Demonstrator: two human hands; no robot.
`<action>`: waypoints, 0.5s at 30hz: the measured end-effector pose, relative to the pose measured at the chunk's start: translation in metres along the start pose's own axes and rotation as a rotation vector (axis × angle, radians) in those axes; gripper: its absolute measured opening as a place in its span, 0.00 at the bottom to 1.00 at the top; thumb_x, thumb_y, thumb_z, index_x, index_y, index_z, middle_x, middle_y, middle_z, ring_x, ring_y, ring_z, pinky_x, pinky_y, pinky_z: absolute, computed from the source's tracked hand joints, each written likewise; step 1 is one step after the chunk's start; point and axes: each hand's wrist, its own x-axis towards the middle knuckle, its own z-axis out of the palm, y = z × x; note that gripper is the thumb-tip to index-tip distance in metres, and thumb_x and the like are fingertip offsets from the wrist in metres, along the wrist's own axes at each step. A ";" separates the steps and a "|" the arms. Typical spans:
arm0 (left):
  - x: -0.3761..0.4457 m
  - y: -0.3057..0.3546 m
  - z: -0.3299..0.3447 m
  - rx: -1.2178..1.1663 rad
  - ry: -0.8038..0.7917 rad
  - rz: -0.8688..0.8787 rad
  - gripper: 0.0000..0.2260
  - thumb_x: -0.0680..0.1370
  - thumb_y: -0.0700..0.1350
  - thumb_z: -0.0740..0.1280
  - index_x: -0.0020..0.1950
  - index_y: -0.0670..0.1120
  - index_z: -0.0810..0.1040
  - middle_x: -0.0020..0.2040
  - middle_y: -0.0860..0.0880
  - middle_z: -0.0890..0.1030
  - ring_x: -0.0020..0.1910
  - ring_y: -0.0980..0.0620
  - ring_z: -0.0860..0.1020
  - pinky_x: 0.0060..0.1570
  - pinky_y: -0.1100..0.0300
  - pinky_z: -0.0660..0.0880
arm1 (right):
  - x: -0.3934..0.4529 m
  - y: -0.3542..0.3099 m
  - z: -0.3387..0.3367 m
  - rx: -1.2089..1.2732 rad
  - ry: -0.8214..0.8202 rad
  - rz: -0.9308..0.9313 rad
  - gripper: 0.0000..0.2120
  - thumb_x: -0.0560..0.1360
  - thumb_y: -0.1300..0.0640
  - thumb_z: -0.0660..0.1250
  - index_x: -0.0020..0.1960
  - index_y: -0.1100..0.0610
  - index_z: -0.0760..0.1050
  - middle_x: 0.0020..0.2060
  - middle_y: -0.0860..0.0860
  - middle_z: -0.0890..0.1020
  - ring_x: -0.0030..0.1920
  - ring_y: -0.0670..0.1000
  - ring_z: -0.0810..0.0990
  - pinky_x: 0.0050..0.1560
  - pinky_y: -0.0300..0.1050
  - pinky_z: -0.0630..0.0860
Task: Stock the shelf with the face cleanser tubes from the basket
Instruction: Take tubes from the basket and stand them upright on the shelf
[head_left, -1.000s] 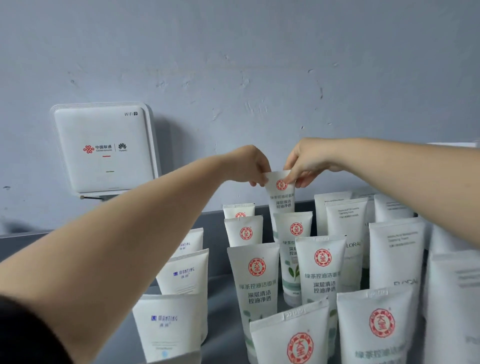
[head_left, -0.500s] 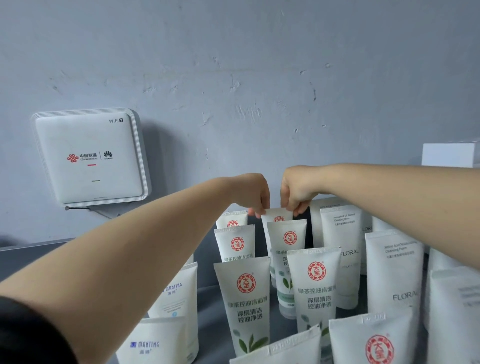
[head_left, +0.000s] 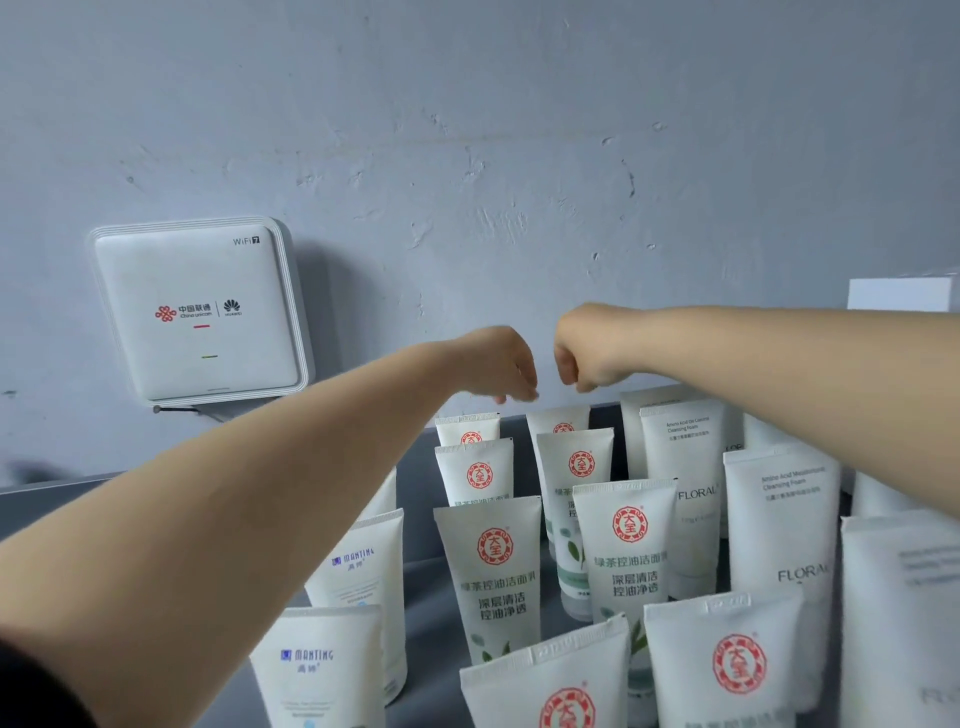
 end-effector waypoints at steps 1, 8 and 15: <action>-0.006 0.001 -0.009 0.010 0.056 -0.011 0.09 0.75 0.44 0.67 0.52 0.43 0.81 0.32 0.51 0.76 0.37 0.52 0.74 0.35 0.65 0.69 | -0.003 0.000 -0.008 0.005 0.030 -0.009 0.11 0.72 0.65 0.67 0.53 0.59 0.81 0.50 0.54 0.84 0.49 0.54 0.82 0.47 0.41 0.76; -0.104 -0.001 -0.063 0.293 0.283 -0.129 0.11 0.76 0.50 0.65 0.57 0.49 0.77 0.51 0.53 0.77 0.50 0.51 0.75 0.50 0.59 0.71 | -0.041 -0.020 -0.042 -0.001 0.276 -0.144 0.07 0.73 0.54 0.66 0.50 0.52 0.80 0.45 0.47 0.81 0.48 0.51 0.78 0.46 0.44 0.75; -0.230 -0.005 -0.044 0.429 0.414 -0.270 0.12 0.76 0.52 0.63 0.58 0.54 0.75 0.51 0.59 0.76 0.55 0.52 0.75 0.52 0.58 0.72 | -0.101 -0.069 -0.048 -0.051 0.437 -0.380 0.12 0.74 0.48 0.63 0.55 0.49 0.77 0.52 0.45 0.79 0.52 0.50 0.76 0.50 0.46 0.75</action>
